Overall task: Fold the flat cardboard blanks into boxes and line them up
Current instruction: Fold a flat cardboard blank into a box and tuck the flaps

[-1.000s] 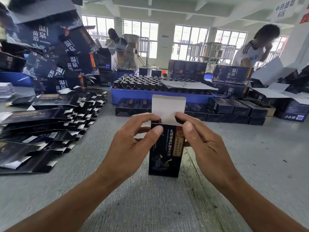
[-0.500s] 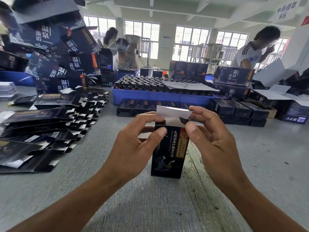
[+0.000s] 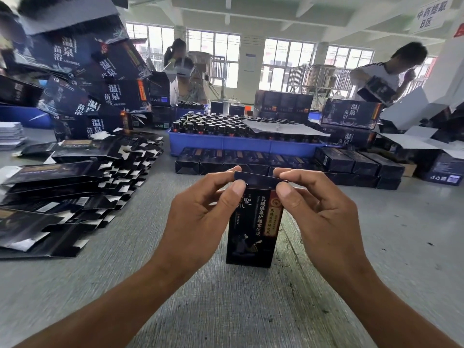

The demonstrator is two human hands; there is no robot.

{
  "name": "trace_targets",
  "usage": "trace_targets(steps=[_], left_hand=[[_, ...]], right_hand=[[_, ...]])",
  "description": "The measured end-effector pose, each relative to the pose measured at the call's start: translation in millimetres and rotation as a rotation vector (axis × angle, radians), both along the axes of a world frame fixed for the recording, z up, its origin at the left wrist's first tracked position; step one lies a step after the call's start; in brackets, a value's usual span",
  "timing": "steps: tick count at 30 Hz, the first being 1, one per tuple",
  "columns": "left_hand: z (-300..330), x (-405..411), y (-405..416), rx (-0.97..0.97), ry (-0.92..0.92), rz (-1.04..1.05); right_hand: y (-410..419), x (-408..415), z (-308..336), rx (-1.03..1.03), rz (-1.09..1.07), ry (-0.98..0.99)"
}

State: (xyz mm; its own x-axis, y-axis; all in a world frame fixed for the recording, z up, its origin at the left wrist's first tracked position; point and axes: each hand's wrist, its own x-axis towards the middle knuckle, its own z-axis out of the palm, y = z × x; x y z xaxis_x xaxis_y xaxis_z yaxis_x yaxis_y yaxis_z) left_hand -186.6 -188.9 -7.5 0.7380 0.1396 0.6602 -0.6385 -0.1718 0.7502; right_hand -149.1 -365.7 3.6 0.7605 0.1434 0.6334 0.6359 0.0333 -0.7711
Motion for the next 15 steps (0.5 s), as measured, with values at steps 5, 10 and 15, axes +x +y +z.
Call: trace_targets(steps=[5,10,15], left_hand=[[-1.5,1.8,2.3,-0.075,0.03,0.016],[-2.6,-0.4,2.2,0.113,-0.017,0.094],[0.2,0.9,5.4,0.148,-0.019,0.106]], right_hand=[[-0.5,0.4,0.0,-0.008,0.013,-0.019],[-1.8,2.8,-2.5,-0.061,-0.017,-0.065],[-3.6,7.7,-4.3,-0.162,-0.114,-0.143]])
